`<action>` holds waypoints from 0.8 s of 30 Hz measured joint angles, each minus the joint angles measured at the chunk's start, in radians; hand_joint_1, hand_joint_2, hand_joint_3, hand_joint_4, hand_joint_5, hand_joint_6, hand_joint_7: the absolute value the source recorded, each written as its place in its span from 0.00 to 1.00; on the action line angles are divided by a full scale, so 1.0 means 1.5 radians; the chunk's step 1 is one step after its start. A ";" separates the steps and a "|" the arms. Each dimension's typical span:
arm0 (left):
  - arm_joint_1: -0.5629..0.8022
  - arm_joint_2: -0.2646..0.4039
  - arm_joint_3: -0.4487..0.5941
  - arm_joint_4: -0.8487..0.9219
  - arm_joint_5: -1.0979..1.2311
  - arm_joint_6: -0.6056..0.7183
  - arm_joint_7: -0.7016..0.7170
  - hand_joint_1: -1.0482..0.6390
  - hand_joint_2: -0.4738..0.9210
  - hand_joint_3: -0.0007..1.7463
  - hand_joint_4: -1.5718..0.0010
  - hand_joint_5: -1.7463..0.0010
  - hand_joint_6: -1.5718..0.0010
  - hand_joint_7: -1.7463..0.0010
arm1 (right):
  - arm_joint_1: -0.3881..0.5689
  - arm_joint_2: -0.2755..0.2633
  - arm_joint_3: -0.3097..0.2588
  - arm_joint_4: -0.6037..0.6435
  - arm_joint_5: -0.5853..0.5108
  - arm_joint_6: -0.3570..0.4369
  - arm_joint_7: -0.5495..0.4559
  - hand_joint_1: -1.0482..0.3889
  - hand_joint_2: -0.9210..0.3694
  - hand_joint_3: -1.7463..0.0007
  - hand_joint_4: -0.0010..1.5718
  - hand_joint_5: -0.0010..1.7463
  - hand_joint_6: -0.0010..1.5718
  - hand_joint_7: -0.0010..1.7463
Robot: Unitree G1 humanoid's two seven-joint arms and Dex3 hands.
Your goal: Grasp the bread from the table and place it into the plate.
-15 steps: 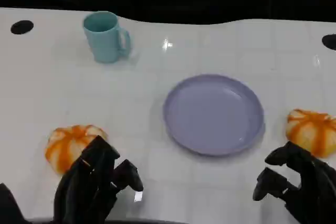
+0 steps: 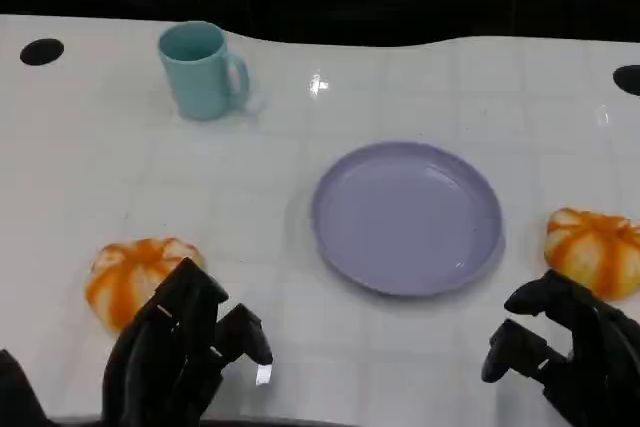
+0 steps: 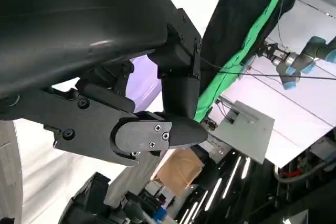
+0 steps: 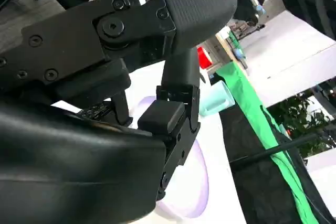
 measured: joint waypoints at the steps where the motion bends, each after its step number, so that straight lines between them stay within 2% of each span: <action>1: 0.000 0.000 0.000 0.000 0.000 0.001 0.000 0.31 1.00 0.23 0.50 0.00 0.66 0.00 | 0.000 0.000 0.000 0.000 0.000 0.000 0.000 0.37 0.00 0.90 0.46 0.88 0.52 0.58; 7: 0.000 0.002 -0.001 0.000 0.002 -0.002 0.000 0.31 1.00 0.22 0.51 0.00 0.67 0.00 | 0.000 0.000 0.000 -0.001 0.000 0.000 0.000 0.37 0.00 0.90 0.46 0.88 0.52 0.58; 9: 0.000 0.002 -0.002 0.000 0.013 -0.019 0.000 0.31 1.00 0.22 0.53 0.00 0.69 0.04 | 0.001 0.000 0.000 -0.003 0.000 0.000 -0.001 0.37 0.00 0.89 0.46 0.89 0.52 0.58; 11: 0.000 0.004 -0.006 0.000 0.033 -0.047 -0.001 0.30 1.00 0.24 0.58 0.01 0.65 0.19 | 0.001 0.000 0.000 -0.005 0.000 0.000 -0.001 0.36 0.00 0.90 0.46 0.89 0.52 0.58; 13: 0.000 0.013 -0.015 -0.001 0.068 -0.087 0.000 0.31 1.00 0.24 0.59 0.07 0.64 0.33 | 0.001 0.000 0.000 -0.005 0.000 0.000 -0.001 0.37 0.00 0.90 0.46 0.89 0.52 0.59; 14: 0.000 0.018 -0.018 -0.005 0.087 -0.100 0.000 0.33 1.00 0.23 0.60 0.11 0.62 0.41 | 0.001 0.000 0.000 -0.005 0.000 0.000 -0.001 0.37 0.00 0.90 0.46 0.89 0.52 0.59; 16: 0.001 0.035 -0.027 -0.022 0.125 -0.119 0.006 0.37 1.00 0.21 0.63 0.27 0.57 0.69 | 0.001 0.000 0.001 -0.005 0.000 0.000 -0.001 0.37 0.00 0.90 0.46 0.89 0.52 0.59; 18: 0.003 0.057 -0.038 -0.039 0.191 -0.162 0.024 0.39 1.00 0.20 0.68 0.37 0.57 0.84 | 0.001 0.001 0.002 -0.005 0.000 0.000 -0.001 0.37 0.00 0.90 0.45 0.89 0.52 0.59; 21: 0.003 0.101 -0.056 -0.063 0.297 -0.216 0.050 0.39 1.00 0.15 0.76 0.50 0.62 0.94 | 0.001 0.002 0.002 -0.005 0.000 0.000 -0.001 0.37 0.00 0.90 0.46 0.89 0.52 0.59; 24: 0.003 0.154 -0.073 -0.100 0.407 -0.230 0.085 0.38 1.00 0.13 0.82 0.56 0.66 0.98 | 0.001 0.002 0.003 -0.005 0.000 -0.001 0.000 0.37 0.00 0.90 0.46 0.89 0.52 0.59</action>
